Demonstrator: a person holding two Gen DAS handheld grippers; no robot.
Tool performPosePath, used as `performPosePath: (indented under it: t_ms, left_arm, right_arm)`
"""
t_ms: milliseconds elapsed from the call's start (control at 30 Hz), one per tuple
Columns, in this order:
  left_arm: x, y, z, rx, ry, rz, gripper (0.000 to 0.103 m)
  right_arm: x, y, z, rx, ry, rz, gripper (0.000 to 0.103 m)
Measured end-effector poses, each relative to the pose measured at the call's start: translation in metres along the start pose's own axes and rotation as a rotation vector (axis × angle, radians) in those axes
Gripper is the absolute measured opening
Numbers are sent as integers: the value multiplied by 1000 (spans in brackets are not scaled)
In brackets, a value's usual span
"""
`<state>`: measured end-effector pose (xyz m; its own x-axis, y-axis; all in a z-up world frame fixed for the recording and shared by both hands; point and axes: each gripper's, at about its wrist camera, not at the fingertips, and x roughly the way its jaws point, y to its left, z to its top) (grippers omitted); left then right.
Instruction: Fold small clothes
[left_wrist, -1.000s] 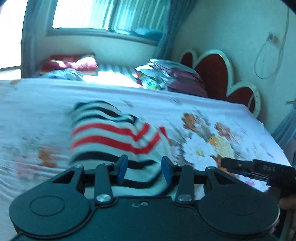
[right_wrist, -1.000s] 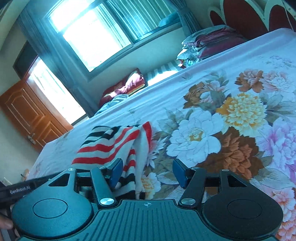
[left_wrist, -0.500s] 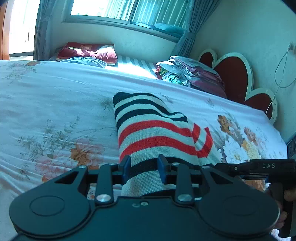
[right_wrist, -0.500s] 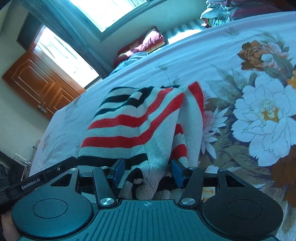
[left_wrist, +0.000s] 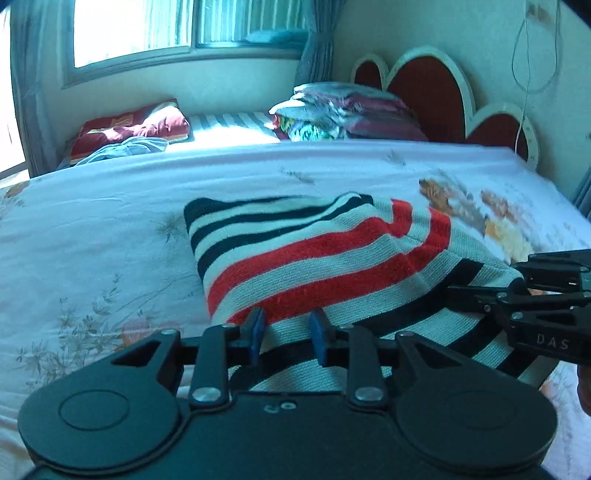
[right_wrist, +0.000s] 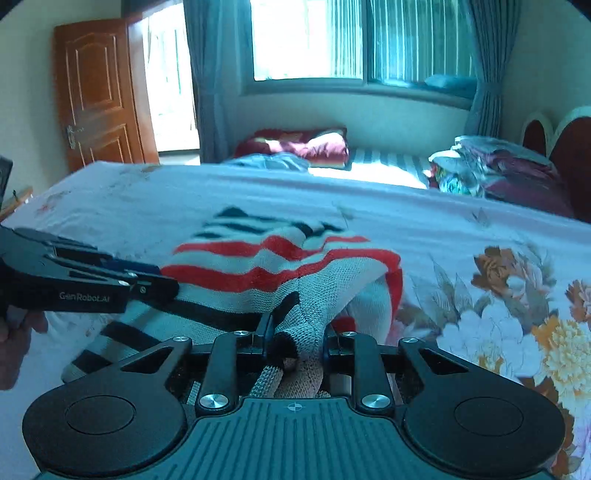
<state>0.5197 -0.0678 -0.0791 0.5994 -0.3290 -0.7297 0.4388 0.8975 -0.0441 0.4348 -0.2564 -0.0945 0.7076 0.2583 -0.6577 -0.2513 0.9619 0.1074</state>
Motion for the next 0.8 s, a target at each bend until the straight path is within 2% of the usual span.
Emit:
performPosePath:
  t_ms: [33, 67, 100, 133, 167, 200, 267, 333, 467, 500, 567, 600, 700, 733, 767, 800]
  left_arm:
    - [8, -6, 2, 51, 31, 7, 27]
    - [11, -13, 5, 92, 46, 28, 26]
    - [11, -15, 9, 112, 64, 34, 26]
    - [9, -15, 11, 130, 71, 30, 26]
    - [5, -14, 13, 140, 61, 22, 26]
    - [-1, -8, 13, 135, 38, 6, 26]
    - [-4, 1, 18, 105, 15, -16, 26]
    - [0, 8, 25, 79, -11, -18, 25]
    - [19, 13, 45, 60, -4, -17, 26]
    - [25, 14, 48, 60, 5, -14, 26]
    - [36, 15, 52, 63, 26, -16, 26]
    - [40, 15, 53, 68, 32, -13, 26]
    - [47, 12, 51, 91, 2, -13, 26]
    - [52, 10, 48, 102, 0, -9, 27]
    - [61, 7, 43, 129, 23, 7, 27]
    - [71, 2, 37, 164, 44, 27, 27]
  right_arm:
    - [17, -6, -7, 28, 80, -3, 25]
    - [27, -12, -13, 71, 100, 24, 26]
    - [26, -18, -11, 107, 97, 46, 26]
    - [23, -22, -6, 131, 103, 57, 32]
    - [15, -26, -1, 156, 77, 60, 38]
    - [4, -33, 3, 183, 12, 49, 49]
    - [-1, -53, 10, 263, -31, 66, 51]
    - [16, -75, 18, 364, 19, 74, 51]
    - [56, -107, 38, 492, 108, 122, 51]
    - [62, -111, 39, 504, 111, 132, 47]
    - [64, -111, 44, 481, 93, 160, 21]
    - [60, -106, 48, 421, 64, 132, 9]
    - [37, -82, 50, 210, -68, 62, 9]
    - [34, -72, 43, 148, -82, 40, 9]
    - [45, -68, 37, 115, -29, 4, 9]
    - [65, -70, 28, 117, 68, -16, 9]
